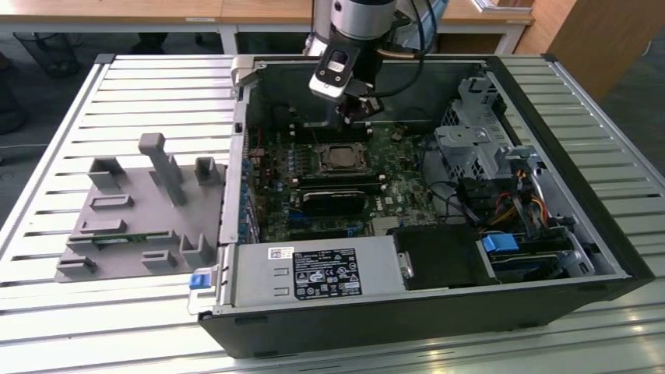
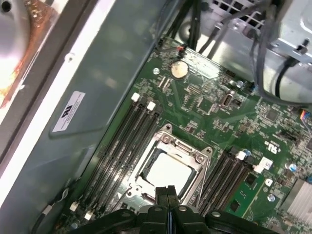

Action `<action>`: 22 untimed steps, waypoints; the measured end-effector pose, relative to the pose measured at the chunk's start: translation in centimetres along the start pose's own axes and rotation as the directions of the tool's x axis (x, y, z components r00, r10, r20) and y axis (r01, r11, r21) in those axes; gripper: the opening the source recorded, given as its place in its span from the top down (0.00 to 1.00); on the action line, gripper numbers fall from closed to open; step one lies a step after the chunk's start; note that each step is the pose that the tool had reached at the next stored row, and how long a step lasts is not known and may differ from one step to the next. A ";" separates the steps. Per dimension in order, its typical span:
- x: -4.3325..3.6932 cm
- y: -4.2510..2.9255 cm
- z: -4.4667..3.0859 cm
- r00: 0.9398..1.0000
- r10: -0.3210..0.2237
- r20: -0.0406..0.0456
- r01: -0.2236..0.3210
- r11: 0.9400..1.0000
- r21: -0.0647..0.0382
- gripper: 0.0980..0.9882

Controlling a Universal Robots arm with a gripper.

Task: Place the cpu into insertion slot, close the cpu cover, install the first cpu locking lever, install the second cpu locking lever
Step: 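Install the first cpu locking lever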

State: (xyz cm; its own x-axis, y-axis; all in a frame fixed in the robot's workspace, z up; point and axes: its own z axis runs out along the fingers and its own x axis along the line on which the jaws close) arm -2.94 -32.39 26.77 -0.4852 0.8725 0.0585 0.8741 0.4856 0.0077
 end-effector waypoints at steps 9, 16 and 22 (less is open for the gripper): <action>0.00 0.01 0.11 0.993 -0.115 -0.008 0.115 0.993 -0.006 0.99; 0.00 0.00 0.14 0.973 -0.230 -0.009 0.230 0.973 -0.003 0.99; -0.01 0.00 0.16 0.944 -0.329 -0.008 0.329 0.944 0.000 0.99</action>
State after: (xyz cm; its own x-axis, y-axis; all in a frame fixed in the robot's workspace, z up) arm -2.94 -32.39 26.61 -0.7457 0.6635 0.0610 0.6657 0.7457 0.0268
